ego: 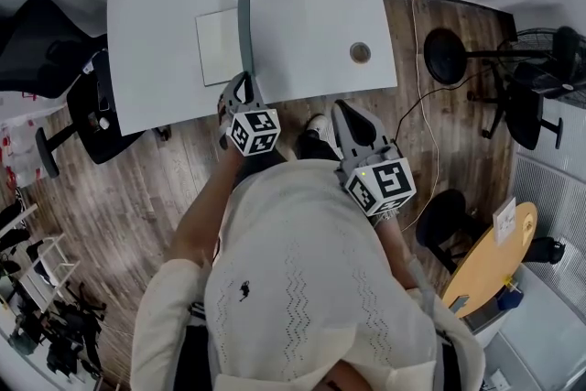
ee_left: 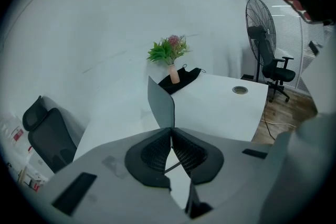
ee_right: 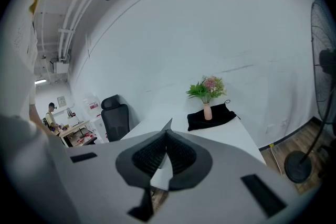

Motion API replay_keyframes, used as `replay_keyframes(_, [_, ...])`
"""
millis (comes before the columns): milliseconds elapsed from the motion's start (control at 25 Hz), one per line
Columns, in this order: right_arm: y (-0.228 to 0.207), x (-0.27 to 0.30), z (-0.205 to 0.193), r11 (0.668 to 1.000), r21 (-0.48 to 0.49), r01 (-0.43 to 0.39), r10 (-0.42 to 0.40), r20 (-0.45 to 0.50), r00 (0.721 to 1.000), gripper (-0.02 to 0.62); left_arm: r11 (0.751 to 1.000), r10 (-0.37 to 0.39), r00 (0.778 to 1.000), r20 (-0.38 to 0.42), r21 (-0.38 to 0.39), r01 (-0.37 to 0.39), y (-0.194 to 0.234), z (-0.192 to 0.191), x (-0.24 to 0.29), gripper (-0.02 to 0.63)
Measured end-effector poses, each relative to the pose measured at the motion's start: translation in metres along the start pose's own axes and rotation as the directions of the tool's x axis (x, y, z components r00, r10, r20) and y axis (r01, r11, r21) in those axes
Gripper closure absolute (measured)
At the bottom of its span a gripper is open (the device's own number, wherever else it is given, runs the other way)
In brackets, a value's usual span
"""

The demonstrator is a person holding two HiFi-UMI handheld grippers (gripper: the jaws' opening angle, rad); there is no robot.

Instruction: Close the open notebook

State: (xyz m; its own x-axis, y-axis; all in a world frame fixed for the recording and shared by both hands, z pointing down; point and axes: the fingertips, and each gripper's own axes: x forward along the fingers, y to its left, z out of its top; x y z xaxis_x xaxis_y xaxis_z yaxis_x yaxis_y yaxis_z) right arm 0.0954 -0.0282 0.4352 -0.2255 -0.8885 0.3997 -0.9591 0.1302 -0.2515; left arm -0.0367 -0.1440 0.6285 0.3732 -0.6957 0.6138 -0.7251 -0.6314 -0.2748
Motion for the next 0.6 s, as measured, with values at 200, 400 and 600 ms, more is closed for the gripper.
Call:
replay_keyframes(200, [0.007, 0.006, 0.001, 1.000, -0.006, -0.006, 0.006, -0.001, 1.000, 0.594, 1.000, 0.007, 1.000, -0.014, -0.026, -0.008, 0.008, -0.007, 0.000, 0.583])
replay_keyframes(400, [0.011, 0.012, 0.002, 1.000, -0.009, -0.010, 0.010, -0.002, 1.000, 0.594, 1.000, 0.001, 1.000, -0.024, -0.025, -0.002, 0.012, -0.014, 0.000, 0.583])
replay_keyframes(600, [0.019, 0.018, 0.004, 1.000, -0.018, -0.015, 0.015, 0.000, 1.000, 0.594, 1.000, -0.018, 0.999, -0.032, -0.017, 0.018, 0.018, -0.020, 0.001, 0.583])
